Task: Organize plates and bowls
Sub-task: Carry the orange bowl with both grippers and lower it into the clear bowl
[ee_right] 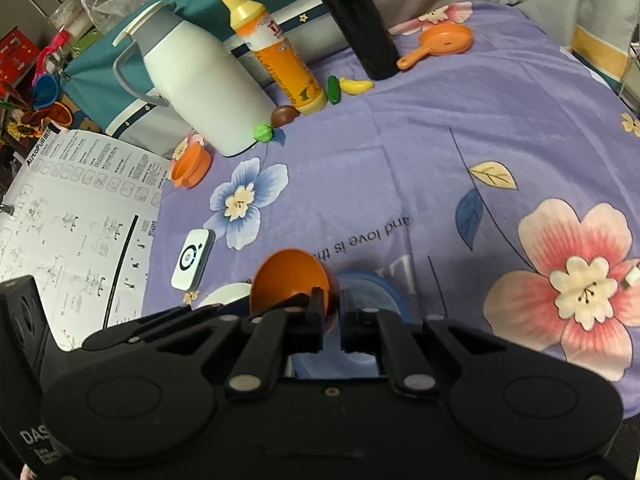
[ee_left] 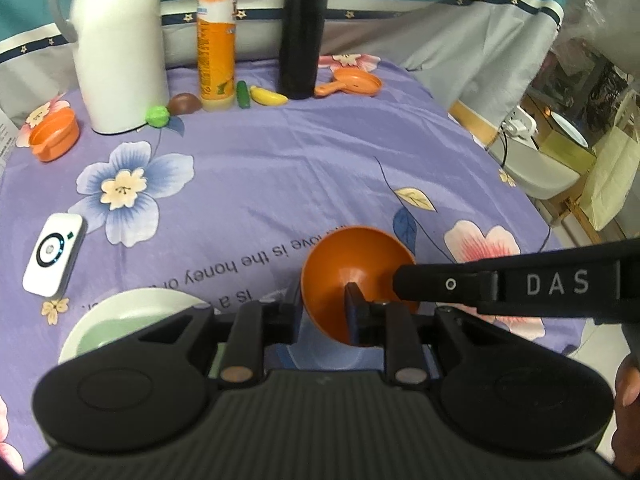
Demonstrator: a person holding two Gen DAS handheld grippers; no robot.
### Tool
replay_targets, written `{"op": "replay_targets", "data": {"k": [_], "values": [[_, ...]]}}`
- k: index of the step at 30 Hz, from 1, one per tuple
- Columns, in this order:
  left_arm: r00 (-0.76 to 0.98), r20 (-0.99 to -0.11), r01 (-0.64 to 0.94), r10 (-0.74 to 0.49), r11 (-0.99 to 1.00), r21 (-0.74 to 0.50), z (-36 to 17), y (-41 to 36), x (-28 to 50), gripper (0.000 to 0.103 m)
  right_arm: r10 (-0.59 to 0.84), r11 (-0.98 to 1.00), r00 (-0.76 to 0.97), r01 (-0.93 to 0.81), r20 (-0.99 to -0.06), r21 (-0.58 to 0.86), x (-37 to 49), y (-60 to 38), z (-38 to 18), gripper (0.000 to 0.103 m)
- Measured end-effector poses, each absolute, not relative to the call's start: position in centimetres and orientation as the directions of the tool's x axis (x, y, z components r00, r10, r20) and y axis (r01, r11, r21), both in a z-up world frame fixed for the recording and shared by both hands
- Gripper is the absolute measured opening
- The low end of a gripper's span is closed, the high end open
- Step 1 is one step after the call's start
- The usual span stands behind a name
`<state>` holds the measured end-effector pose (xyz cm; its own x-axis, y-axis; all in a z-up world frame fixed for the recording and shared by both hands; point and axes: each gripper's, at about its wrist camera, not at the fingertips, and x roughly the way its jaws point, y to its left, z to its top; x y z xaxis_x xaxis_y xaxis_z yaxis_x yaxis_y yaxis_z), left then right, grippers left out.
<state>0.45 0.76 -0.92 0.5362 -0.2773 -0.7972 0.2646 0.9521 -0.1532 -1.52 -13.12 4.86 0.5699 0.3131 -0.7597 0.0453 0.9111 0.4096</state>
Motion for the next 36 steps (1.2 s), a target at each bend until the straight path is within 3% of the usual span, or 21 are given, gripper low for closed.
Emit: {"op": "replay_targets", "data": {"k": [28,33,34,35,36], "values": [[0.469,-0.843,0.289,-0.265,0.948,-0.137,-4.0,-0.5,0.7,0.022,0.315,0.902,0.501,0.106,-0.806,0.418,-1.8,-13.9,1.6,0.010],[0.494,-0.830,0.283,-0.259,0.950,-0.128,-3.4,-0.3,0.5,0.042,0.307,0.906,0.501,0.106,-0.809,0.410,-1.5,-13.8,1.6,0.012],[0.504,-0.822,0.282,-0.263,0.950,-0.131,-3.1,-0.1,0.5,0.046,0.302,0.908,0.505,0.107,-0.808,0.406,-1.6,-13.8,1.8,0.016],[0.512,-0.814,0.282,-0.273,0.949,-0.141,-2.7,0.2,0.4,0.057,0.296,0.909,0.514,0.107,-0.805,0.403,-1.6,-13.9,2.1,0.019],[0.523,-0.805,0.281,-0.280,0.948,-0.148,-2.4,0.5,0.3,0.065,0.293,0.909,0.524,0.107,-0.799,0.403,-1.6,-14.1,2.4,0.033]]}}
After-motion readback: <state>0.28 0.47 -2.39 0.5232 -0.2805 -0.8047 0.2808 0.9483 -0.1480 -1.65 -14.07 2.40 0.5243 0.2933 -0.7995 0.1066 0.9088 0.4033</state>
